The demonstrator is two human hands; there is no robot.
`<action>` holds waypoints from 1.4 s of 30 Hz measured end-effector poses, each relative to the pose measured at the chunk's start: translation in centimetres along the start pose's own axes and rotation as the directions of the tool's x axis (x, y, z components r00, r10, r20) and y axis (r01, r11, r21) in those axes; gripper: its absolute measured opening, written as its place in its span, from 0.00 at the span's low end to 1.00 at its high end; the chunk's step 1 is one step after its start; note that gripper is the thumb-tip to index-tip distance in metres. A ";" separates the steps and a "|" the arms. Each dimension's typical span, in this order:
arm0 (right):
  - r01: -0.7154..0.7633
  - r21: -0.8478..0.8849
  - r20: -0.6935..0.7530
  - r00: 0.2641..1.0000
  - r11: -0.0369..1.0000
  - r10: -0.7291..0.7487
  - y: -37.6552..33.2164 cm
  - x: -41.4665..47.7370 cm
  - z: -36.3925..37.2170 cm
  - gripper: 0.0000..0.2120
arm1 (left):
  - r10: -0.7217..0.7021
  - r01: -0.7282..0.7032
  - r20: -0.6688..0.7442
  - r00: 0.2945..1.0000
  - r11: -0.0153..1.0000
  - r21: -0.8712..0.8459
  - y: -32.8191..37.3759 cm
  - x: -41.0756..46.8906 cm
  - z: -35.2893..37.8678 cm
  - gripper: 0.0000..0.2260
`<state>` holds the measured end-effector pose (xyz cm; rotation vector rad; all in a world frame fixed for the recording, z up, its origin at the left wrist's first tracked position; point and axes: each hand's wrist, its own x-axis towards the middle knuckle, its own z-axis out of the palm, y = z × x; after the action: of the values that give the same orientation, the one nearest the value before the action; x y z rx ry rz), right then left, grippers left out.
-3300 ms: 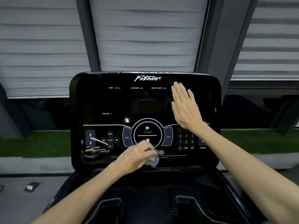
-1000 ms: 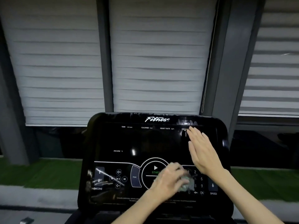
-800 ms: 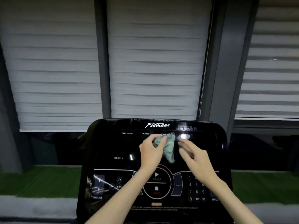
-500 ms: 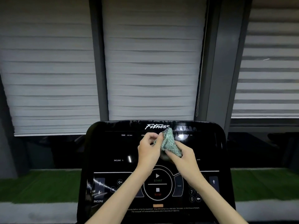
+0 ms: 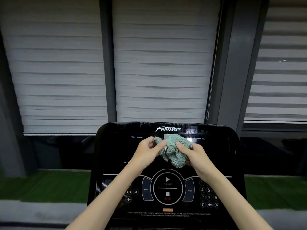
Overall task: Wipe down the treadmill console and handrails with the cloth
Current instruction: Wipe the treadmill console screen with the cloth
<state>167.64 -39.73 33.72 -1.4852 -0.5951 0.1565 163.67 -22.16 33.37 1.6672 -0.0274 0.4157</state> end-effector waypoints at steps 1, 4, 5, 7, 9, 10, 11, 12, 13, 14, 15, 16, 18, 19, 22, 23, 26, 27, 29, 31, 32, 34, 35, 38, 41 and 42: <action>0.003 0.002 0.018 1.000 1.000 -0.003 0.0 0.1 0.1 0.10 | -0.021 0.021 -0.003 1.000 0.999 -0.025 0.1 -0.1 -0.1 0.08; 0.022 -0.028 0.027 0.999 0.999 -0.021 0.0 0.4 0.6 0.09 | 0.015 -0.005 -0.095 0.995 0.995 0.097 -0.3 -0.1 -0.7 0.13; 0.038 -0.074 0.011 0.999 0.997 -0.038 -0.1 0.4 0.8 0.10 | 0.073 -0.040 -0.146 0.987 0.976 0.214 -0.2 -0.2 -0.8 0.15; 0.065 -0.192 -0.036 0.997 0.979 -0.073 -0.2 0.7 1.3 0.14 | 0.233 -0.145 -0.198 0.952 0.913 0.380 0.3 -0.7 -0.9 0.12; 0.082 -0.305 -0.074 0.991 0.949 -0.109 -0.2 1.1 1.7 0.20 | 0.286 -0.202 -0.137 0.948 0.877 0.436 1.0 -1.2 -0.8 0.11; 0.092 -0.354 -0.080 0.989 0.931 -0.128 -0.3 1.3 1.9 0.23 | 0.266 -0.197 -0.089 0.960 0.866 0.460 1.2 -1.4 -0.8 0.14; 0.099 -0.380 -0.077 0.988 0.920 -0.138 -0.3 1.4 2.1 0.27 | 0.230 -0.177 -0.053 0.972 0.859 0.480 1.2 -1.4 -0.9 0.17; 0.089 -0.369 -0.070 0.990 0.925 -0.123 -0.5 1.4 2.3 0.32 | 0.194 -0.148 -0.043 0.980 0.857 0.494 1.3 -1.4 -1.0 0.19; 0.085 -0.333 -0.050 0.993 0.939 -0.107 -0.6 1.5 2.5 0.34 | 0.175 -0.129 -0.048 0.983 0.860 0.494 1.3 -1.4 -1.2 0.19; 0.083 -0.282 -0.026 0.995 0.956 -0.095 -0.5 1.6 2.7 0.32 | 0.170 -0.122 -0.058 0.984 0.869 0.480 1.3 -1.4 -1.4 0.16; 0.083 -0.220 -0.013 0.996 0.972 -0.088 -0.4 1.5 2.9 0.25 | 0.167 -0.119 -0.069 0.984 0.885 0.450 1.4 -1.4 -1.6 0.14; 0.084 -0.164 -0.012 0.996 0.983 -0.087 -0.1 1.6 3.1 0.18 | 0.167 -0.123 -0.076 0.983 0.907 0.402 1.4 -1.4 -1.7 0.12; 0.012 -0.030 -0.015 1.000 0.999 -0.012 0.3 1.7 3.4 0.20 | 0.133 -0.106 -0.077 0.988 0.953 0.284 1.2 -1.3 -2.1 0.11; -0.046 0.053 0.027 0.999 0.998 0.045 0.4 1.8 3.6 0.22 | 0.109 -0.093 -0.063 0.992 0.971 0.220 1.1 -1.4 -2.3 0.10; -0.134 0.189 0.176 0.979 0.973 0.101 0.3 1.8 4.7 0.17 | 0.141 -0.128 -0.050 0.989 0.971 0.200 0.3 -1.3 -3.1 0.08; -0.130 0.168 0.148 0.983 0.977 0.105 0.2 1.9 5.2 0.17 | 0.201 -0.171 -0.075 0.977 0.940 0.295 -0.3 -1.1 -3.6 0.09; -0.014 0.027 -0.115 0.993 1.000 0.017 -0.1 3.2 6.1 0.15 | 0.407 -0.248 -0.124 0.905 0.742 0.622 -2.0 -0.8 -5.9 0.18; 0.060 -0.056 -0.211 0.975 0.997 -0.071 -0.4 3.9 6.1 0.14 | 0.452 -0.243 -0.132 0.882 0.678 0.694 -2.7 -0.6 -6.9 0.21; 0.213 -0.374 -0.347 0.871 0.903 -0.349 -1.7 5.0 6.1 0.12 | 0.544 -0.190 -0.154 0.825 0.522 0.832 -4.2 -0.1 -9.0 0.26; 0.298 -0.671 -0.296 0.731 0.679 -0.614 -2.6 6.2 6.6 0.15 | 0.567 -0.076 -0.191 0.801 0.414 0.907 -5.1 0.5 -10.5 0.27; 0.326 -0.759 -0.213 0.693 0.563 -0.688 -2.5 7.0 7.2 0.17 | 0.550 -0.020 -0.219 0.806 0.394 0.919 -5.4 0.8 -11.0 0.28; 0.356 -0.841 -0.050 0.699 0.408 -0.713 -1.0 8.6 8.6 0.22 | 0.513 0.050 -0.251 0.821 0.373 0.926 -5.7 1.5 -11.6 0.28; 0.358 -0.852 -0.003 0.725 0.382 -0.688 0.1 9.1 9.2 0.23 | 0.507 0.065 -0.253 0.824 0.359 0.931 -5.9 1.7 -11.8 0.29; 0.332 -0.850 0.015 0.793 0.410 -0.610 2.5 9.4 10.3 0.22 | 0.518 0.048 -0.227 0.824 0.337 0.940 -6.7 2.1 -12.1 0.29; 0.434 -0.850 0.203 0.793 0.298 -0.575 2.9 9.6 12.5 0.30 | 0.543 0.017 -0.214 0.812 0.345 0.938 -6.9 2.1 -12.2 0.28; 0.484 -0.841 0.290 0.780 0.242 -0.555 2.7 9.9 13.7 0.31 | 0.547 0.014 -0.210 0.810 0.341 0.940 -7.0 2.1 -12.4 0.27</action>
<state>170.34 -22.81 33.44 -2.1944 -1.2150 -0.9202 164.32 -8.75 28.28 2.6378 0.3959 1.3452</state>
